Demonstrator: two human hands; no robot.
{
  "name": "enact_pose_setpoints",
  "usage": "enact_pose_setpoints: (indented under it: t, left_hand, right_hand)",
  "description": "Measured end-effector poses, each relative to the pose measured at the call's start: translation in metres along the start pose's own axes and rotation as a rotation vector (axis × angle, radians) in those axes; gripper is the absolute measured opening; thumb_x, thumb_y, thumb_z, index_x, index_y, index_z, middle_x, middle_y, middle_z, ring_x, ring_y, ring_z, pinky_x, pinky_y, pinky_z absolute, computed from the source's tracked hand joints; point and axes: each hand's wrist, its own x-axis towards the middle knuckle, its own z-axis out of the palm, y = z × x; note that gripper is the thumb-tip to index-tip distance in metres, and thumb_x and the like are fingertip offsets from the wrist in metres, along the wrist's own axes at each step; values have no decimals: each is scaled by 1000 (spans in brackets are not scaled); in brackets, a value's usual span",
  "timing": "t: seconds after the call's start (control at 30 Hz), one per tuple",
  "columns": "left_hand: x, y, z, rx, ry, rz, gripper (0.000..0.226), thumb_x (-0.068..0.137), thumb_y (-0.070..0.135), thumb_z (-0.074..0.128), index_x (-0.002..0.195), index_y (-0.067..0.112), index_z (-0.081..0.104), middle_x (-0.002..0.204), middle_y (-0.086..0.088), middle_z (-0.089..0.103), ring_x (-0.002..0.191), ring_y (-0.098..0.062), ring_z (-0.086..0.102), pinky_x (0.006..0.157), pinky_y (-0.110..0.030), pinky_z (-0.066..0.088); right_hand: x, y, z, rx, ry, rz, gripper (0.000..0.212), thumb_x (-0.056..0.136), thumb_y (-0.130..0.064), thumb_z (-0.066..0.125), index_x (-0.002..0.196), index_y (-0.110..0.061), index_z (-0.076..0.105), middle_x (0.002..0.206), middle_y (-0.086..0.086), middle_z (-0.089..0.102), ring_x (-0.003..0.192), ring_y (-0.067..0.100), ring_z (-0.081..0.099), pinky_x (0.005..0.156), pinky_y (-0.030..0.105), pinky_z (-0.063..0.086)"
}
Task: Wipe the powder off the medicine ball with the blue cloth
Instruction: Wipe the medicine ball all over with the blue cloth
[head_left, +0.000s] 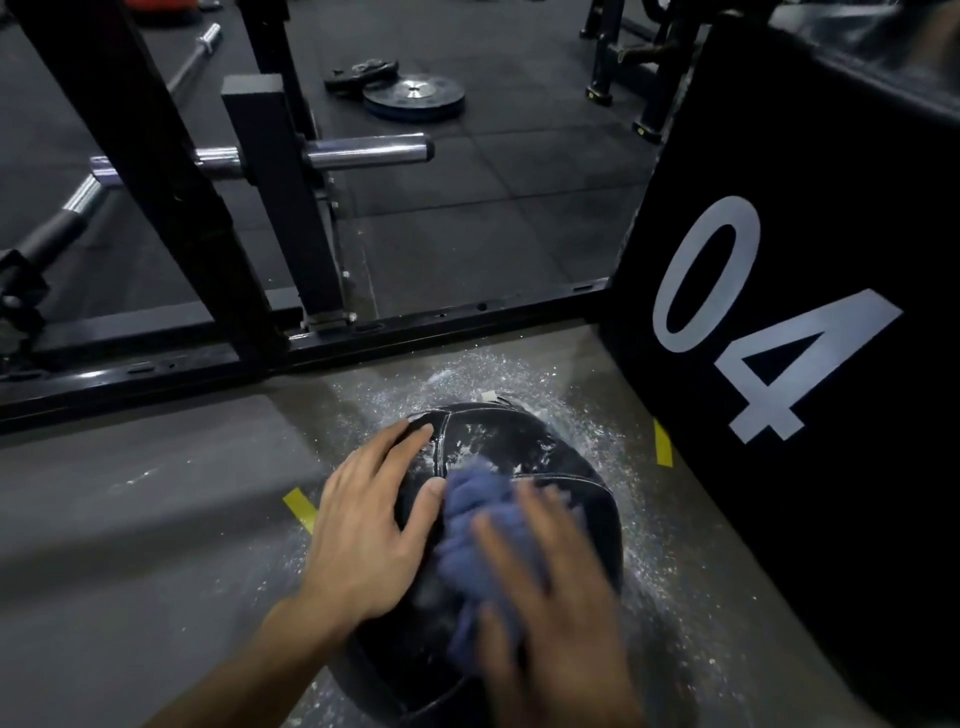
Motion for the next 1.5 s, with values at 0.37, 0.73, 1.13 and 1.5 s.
enact_pose_setpoints:
  t: [0.37,0.73,1.13,1.5]
  left_hand:
    - [-22,25,17,95,76,-7,55,100,41,36,151,26,52,158,4,46,146,-18,43,120,-47,34]
    - [-42,67,45,222,105,23,57,101,40,38,154,21,49,158,-6,45,149,-27,39,119,-57,32]
    - [-7,58,30,-45,38,12,53,103,49,32,150,35,52,153,15,53,142,-9,46,120,-44,33]
    - [-20,49,38,-28,28,-76,57,102,59,27,153,43,46,161,21,38,150,-9,32,125,-47,25]
  right_hand:
    - [81,26,-22,-202,-359,312,68,101,-60,16,166,-41,24,179,-5,5,165,19,-5,131,53,-6]
    - [104,106,-46,562,-422,733,23,102,-63,50,109,-53,69,122,-35,58,114,-10,52,112,39,31]
    - [-9,34,-49,-133,-153,211,74,104,-69,33,169,-39,12,178,-1,15,163,25,19,125,52,28]
    - [97,74,-28,8,-386,417,55,112,-51,17,159,-38,44,171,-6,34,159,18,25,131,45,18]
